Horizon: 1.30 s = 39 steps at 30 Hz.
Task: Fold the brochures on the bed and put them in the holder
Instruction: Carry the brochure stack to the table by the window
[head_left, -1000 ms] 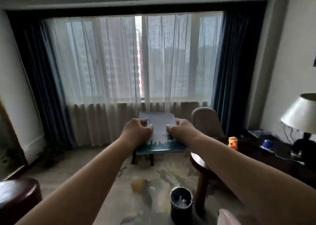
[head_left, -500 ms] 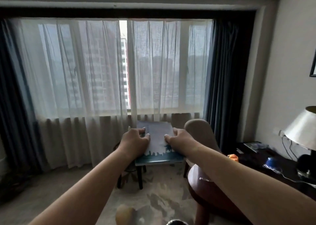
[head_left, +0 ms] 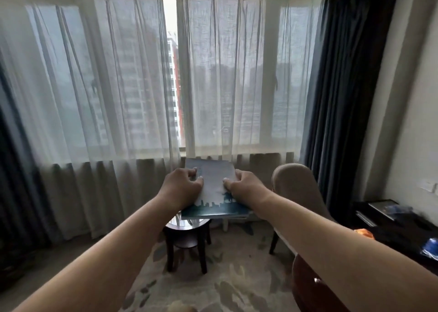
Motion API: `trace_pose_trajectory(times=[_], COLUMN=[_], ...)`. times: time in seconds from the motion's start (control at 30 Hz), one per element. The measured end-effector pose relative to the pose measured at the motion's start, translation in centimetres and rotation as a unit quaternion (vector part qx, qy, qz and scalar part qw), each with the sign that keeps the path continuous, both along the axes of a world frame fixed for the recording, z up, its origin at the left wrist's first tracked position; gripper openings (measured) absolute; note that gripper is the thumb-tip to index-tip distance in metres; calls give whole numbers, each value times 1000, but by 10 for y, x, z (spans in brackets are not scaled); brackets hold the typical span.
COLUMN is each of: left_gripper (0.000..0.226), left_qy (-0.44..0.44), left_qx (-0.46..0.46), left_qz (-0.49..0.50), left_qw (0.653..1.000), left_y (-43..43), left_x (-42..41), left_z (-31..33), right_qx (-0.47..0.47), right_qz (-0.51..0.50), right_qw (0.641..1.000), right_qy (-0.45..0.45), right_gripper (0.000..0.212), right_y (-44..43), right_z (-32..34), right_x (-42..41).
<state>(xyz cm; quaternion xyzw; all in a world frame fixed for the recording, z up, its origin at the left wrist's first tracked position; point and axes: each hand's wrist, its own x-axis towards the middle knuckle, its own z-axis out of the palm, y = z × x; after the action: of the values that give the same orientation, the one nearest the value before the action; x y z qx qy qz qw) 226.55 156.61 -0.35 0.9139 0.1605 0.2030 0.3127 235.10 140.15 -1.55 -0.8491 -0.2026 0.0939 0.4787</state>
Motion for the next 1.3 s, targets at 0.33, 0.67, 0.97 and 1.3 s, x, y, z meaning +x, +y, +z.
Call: trace_pose_trajectory(times=[0.33, 0.67, 0.97, 1.3], left_gripper=[49, 54, 51, 61], left_qy=[45, 62, 97, 149], left_qx=[-17, -24, -11, -17], left_qz=[21, 6, -37, -24], left_qw=[999, 998, 995, 988], left_y=[134, 301, 422, 514], left_x=[169, 315, 447, 590], left_z=[-23, -45, -61, -125], right_qx=[-18, -63, -92, -78], right_qz=[30, 27, -27, -4], right_qw=[999, 997, 994, 997], right_qy=[14, -22, -44, -28], right_gripper=[37, 36, 47, 39], right_y=[138, 296, 418, 507], right_z=[-29, -39, -47, -121], right_x=[176, 312, 426, 577])
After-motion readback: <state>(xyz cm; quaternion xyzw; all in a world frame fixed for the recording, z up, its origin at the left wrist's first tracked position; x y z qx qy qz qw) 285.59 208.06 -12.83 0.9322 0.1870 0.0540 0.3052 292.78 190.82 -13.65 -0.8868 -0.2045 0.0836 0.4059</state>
